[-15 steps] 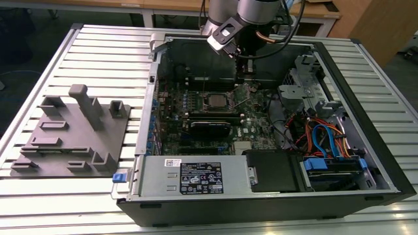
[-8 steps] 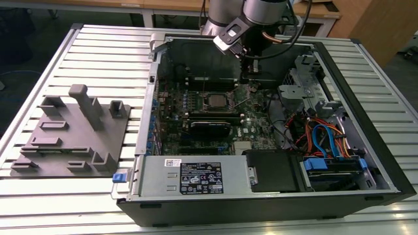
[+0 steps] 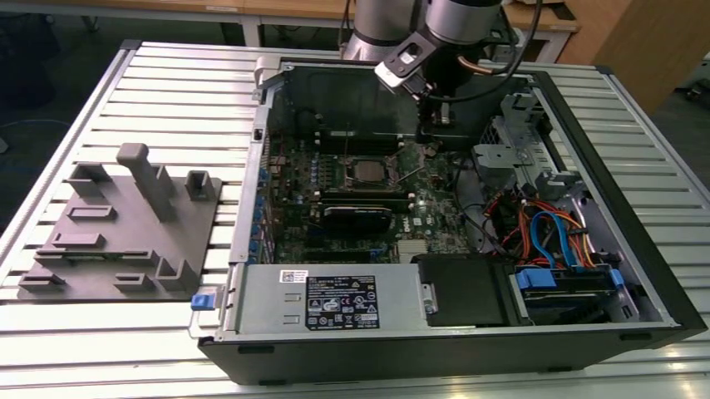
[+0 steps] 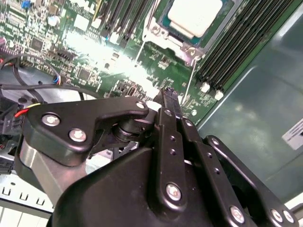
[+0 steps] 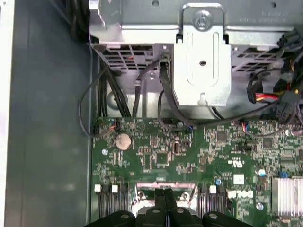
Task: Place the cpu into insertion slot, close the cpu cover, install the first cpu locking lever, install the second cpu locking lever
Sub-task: 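Close the cpu cover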
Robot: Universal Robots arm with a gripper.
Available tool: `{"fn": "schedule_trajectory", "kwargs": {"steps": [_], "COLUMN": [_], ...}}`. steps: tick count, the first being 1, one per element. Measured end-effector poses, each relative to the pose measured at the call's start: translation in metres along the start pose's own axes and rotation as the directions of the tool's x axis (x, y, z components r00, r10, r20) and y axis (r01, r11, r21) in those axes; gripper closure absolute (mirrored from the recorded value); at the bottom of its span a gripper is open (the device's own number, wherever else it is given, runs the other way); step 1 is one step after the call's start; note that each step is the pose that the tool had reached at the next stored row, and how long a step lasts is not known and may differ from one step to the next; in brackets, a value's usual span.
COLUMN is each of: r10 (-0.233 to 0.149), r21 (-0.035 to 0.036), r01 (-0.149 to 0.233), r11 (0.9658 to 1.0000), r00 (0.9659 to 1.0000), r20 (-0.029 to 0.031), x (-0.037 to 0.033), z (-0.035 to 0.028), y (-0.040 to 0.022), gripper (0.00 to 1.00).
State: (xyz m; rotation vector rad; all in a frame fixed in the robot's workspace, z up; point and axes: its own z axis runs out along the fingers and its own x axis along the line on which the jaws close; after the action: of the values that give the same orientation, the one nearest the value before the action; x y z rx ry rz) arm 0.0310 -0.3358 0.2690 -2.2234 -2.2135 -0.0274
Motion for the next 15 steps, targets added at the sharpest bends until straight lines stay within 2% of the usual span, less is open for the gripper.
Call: {"fn": "schedule_trajectory", "kwargs": {"steps": [8,15], "r10": [0.007,0.007], "r21": [-0.0001,-0.0001], "r01": [-0.007,-0.007], "r11": [1.0,1.0], "r00": [1.0,1.0], "r20": [-0.0001,0.0], "x": [-0.0001,-0.0001], "z": [0.0065,0.0076], "y": [0.0087,0.0093], "gripper": [0.9,0.9]}}
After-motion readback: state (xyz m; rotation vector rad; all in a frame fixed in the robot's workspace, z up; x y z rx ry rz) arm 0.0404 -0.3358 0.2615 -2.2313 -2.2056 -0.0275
